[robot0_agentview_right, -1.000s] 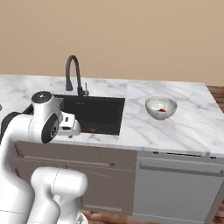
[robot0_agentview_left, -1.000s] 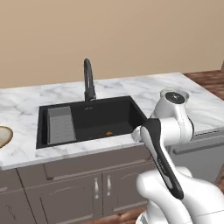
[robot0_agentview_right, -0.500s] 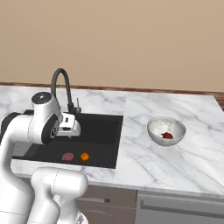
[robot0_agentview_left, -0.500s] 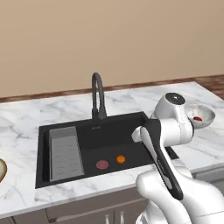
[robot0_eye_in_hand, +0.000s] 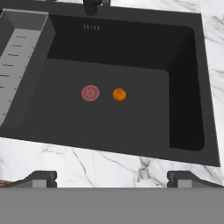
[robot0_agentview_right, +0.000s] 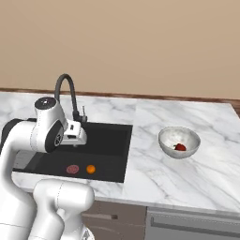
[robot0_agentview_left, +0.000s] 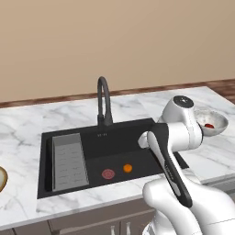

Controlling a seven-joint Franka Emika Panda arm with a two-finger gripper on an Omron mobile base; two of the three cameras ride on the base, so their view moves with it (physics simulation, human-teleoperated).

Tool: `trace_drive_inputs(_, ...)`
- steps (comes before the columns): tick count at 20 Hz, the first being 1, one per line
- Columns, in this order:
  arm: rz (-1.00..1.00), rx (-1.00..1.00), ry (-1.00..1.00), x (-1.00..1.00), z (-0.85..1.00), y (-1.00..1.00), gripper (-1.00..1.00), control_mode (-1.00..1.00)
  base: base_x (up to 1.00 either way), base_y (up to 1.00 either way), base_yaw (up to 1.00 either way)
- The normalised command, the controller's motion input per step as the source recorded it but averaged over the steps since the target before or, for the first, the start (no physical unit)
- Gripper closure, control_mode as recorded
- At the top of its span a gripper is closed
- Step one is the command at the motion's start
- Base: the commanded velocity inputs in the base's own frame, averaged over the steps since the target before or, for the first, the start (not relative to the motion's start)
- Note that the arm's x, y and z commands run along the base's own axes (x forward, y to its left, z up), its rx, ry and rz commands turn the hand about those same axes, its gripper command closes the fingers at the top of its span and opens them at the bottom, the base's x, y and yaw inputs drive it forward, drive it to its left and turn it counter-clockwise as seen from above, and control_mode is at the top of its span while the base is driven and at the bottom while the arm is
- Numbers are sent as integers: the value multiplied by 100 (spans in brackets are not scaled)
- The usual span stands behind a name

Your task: Pick the bell peppers from the cabinet and place them in one bowl. Pick the tangerine from the sink and place it in the other bowl.

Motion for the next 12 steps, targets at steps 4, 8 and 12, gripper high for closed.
trace_drive_inputs(4, 0, 0, 0, 0, 0, 0, -100, 100, 19, 0, 0)
trace_drive_inputs(8, 0, 0, 0, 0, 0, 0, -100, 100, 0, 0, 0)
trace_drive_inputs(12, 0, 0, 0, 0, 0, 0, -100, 100, 0, 0, 0)
